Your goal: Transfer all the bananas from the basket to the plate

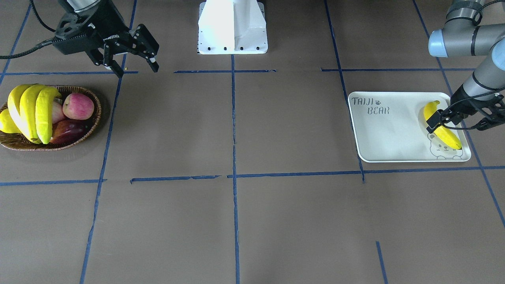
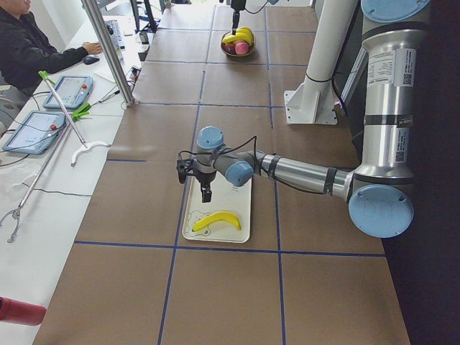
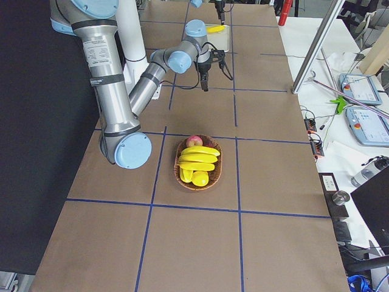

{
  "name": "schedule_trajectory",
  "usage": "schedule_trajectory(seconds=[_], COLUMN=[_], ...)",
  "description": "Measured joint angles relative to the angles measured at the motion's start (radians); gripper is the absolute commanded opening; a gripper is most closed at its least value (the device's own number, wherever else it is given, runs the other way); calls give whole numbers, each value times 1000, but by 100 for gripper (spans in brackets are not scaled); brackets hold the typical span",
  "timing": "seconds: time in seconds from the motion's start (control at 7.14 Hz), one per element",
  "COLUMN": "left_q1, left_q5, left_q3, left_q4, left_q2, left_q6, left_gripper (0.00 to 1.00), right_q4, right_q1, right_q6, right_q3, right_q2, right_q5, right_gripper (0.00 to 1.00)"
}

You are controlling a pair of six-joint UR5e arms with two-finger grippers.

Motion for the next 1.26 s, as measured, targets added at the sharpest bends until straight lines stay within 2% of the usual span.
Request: schedule_trajectory(seconds=[0.28,0.56,0.7,0.84,0.98,1.26], left_q1=[1,31,58,76,84,88], left_q5=[-10,-45,-49,-50,-50,-51], left_q3=[-82,-109,-115,-121,-125,-129], left_q4=[37,56,57,57,58,58], left_q2=[-52,-129,-146,-153,-155,-157], left_q6=[-118,-264,-309,-331,-340,-344], left_gripper=[100,100,99,100,99,99], right_q4=[18,190,273,314,328,331], right_q1=[59,87,93,93,92,85], right_q6=[-141,-218,-226,-226,-224,-224], right_q3=[25,-42,-104,-153,-185,-218], right_q2=[-174,-345,-384,-396,-396,-394], right_q5=[18,20,20,19,18,18], right_gripper=[100,100,99,93,79,80])
